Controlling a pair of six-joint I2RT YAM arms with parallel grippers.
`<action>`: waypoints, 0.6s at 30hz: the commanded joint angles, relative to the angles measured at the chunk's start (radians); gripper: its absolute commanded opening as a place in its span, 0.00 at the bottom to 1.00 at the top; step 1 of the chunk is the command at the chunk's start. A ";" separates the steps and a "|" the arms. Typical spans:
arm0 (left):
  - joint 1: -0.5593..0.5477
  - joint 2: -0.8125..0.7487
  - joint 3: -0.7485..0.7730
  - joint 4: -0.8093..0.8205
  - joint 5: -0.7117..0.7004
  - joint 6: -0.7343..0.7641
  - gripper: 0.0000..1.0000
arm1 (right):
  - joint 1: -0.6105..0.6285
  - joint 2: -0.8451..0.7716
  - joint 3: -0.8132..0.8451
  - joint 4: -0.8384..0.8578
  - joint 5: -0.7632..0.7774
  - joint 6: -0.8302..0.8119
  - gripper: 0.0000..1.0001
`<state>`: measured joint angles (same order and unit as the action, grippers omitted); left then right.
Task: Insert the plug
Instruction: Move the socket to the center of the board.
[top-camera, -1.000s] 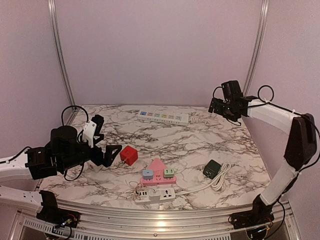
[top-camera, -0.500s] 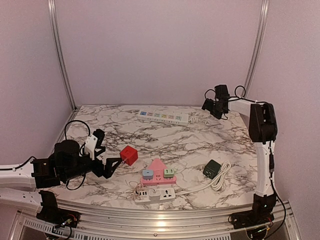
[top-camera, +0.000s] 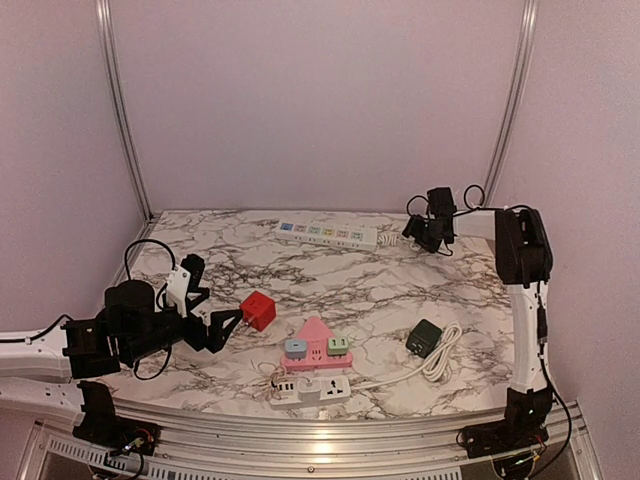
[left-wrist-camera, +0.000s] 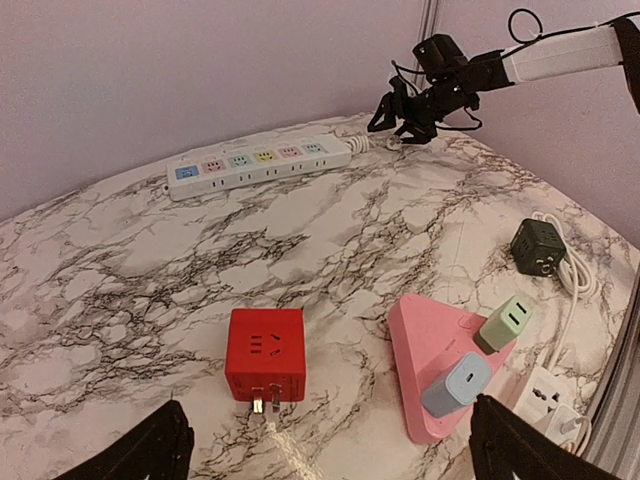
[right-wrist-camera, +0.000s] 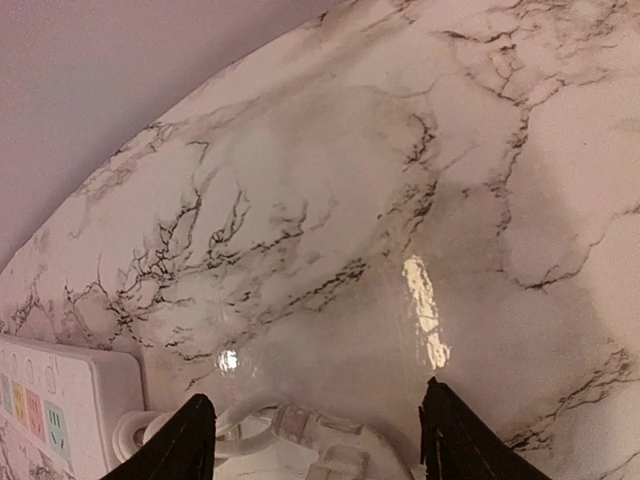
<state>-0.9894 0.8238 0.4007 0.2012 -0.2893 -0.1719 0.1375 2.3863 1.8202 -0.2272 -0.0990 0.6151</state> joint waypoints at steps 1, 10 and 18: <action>0.000 -0.010 0.000 0.047 -0.007 -0.001 0.99 | 0.006 -0.065 -0.109 -0.013 0.021 -0.022 0.66; -0.002 -0.046 -0.006 0.046 0.016 -0.065 0.99 | 0.013 -0.124 -0.218 0.001 0.073 -0.074 0.53; -0.003 -0.100 -0.044 0.045 0.036 -0.099 0.99 | 0.013 -0.038 -0.089 -0.032 0.059 -0.062 0.58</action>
<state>-0.9894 0.7525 0.3828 0.2207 -0.2668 -0.2447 0.1467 2.2810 1.6497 -0.2089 -0.0437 0.5499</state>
